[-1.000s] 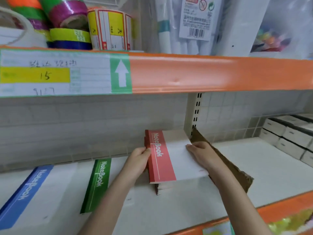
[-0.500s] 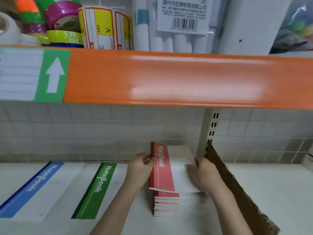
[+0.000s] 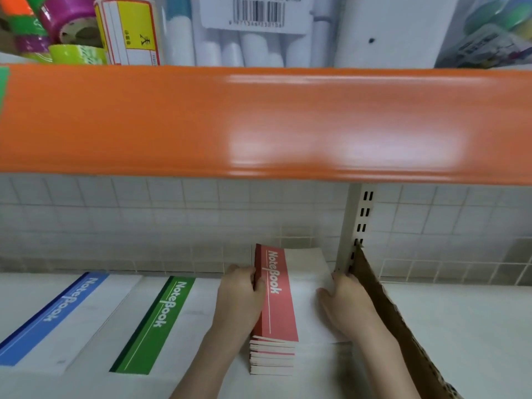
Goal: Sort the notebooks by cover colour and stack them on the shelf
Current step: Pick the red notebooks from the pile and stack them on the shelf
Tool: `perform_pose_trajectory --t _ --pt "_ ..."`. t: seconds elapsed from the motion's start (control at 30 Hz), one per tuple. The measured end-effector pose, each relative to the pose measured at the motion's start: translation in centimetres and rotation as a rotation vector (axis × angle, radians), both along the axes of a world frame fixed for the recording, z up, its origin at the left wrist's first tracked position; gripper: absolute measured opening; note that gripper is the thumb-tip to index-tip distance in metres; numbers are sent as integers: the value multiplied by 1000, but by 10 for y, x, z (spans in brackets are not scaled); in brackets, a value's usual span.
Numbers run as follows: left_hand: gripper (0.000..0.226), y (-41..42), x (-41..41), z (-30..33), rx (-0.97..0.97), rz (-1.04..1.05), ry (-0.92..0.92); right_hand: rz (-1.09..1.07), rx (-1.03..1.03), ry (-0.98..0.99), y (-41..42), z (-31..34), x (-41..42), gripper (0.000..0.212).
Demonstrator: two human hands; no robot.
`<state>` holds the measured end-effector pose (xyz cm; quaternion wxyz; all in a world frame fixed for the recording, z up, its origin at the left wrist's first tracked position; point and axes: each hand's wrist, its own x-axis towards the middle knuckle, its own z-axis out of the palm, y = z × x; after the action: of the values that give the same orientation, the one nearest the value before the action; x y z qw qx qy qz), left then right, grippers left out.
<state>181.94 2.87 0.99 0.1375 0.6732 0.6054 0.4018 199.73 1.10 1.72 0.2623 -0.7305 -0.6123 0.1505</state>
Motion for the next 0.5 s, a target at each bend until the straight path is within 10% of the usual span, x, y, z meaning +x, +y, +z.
perform_pose_trajectory --t 0.23,0.5 --pt "29 4 -3 -7 -90 -13 8 -25 9 -38 -9 -6 -6 36" --pt "35 -5 0 -11 -514 -72 -712 -28 -70 340 -8 -16 -1 38"
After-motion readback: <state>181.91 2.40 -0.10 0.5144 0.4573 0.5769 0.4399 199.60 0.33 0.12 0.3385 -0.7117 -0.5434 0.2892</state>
